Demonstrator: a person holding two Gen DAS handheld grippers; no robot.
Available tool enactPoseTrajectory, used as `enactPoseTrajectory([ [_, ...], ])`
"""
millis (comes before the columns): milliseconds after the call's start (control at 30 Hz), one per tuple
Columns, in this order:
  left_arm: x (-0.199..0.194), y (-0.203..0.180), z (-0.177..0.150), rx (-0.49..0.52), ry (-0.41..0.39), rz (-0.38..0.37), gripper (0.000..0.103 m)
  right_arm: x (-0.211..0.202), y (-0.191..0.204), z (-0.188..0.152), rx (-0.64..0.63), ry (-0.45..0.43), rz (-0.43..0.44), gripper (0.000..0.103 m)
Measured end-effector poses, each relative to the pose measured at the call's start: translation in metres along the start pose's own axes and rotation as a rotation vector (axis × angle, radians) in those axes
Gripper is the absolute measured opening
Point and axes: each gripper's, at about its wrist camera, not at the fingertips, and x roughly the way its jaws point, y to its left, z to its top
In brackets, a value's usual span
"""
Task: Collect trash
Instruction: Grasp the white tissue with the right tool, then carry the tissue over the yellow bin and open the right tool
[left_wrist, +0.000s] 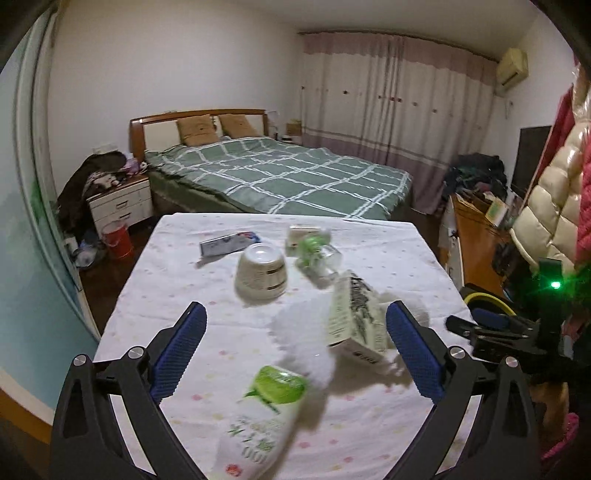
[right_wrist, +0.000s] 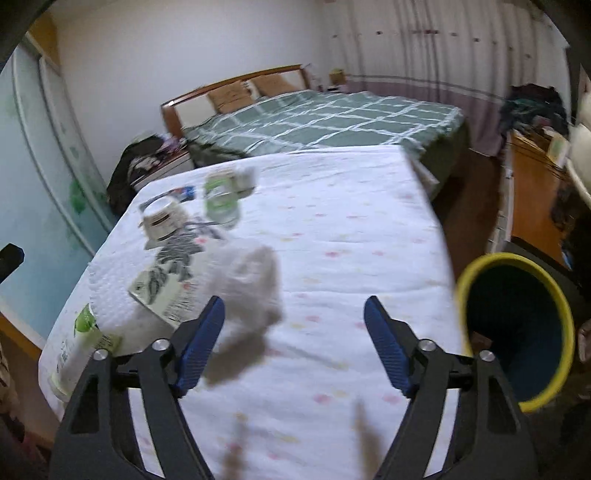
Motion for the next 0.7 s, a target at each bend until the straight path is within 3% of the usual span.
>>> enactPoseTrajectory([
  [167,-0.001,0.015,-0.007,-0.022,0.007,0.006,0.096,0.030,0.028,0.014,-0.040,0.033,0.012,0.070],
  [333,0.002,0.023,-0.011,-0.045,0.018,0.008,0.096,0.060,0.027,0.019,-0.017,0.093,-0.030,0.065],
  [433,0.000,0.025,-0.013,-0.045,0.014,0.017,0.096,0.079,0.024,0.017,0.011,0.148,-0.008,0.055],
  [500,-0.001,0.027,-0.015,-0.053,0.017,0.014,0.096,0.086,0.023,0.014,0.014,0.182,0.022,0.033],
  [567,-0.002,0.028,-0.016,-0.057,0.019,0.011,0.096,0.086,0.023,0.013,0.014,0.189,0.030,0.018],
  [700,-0.001,0.030,-0.020,-0.063,0.026,0.012,0.096,0.066,0.026,0.014,-0.003,0.123,0.013,0.013],
])
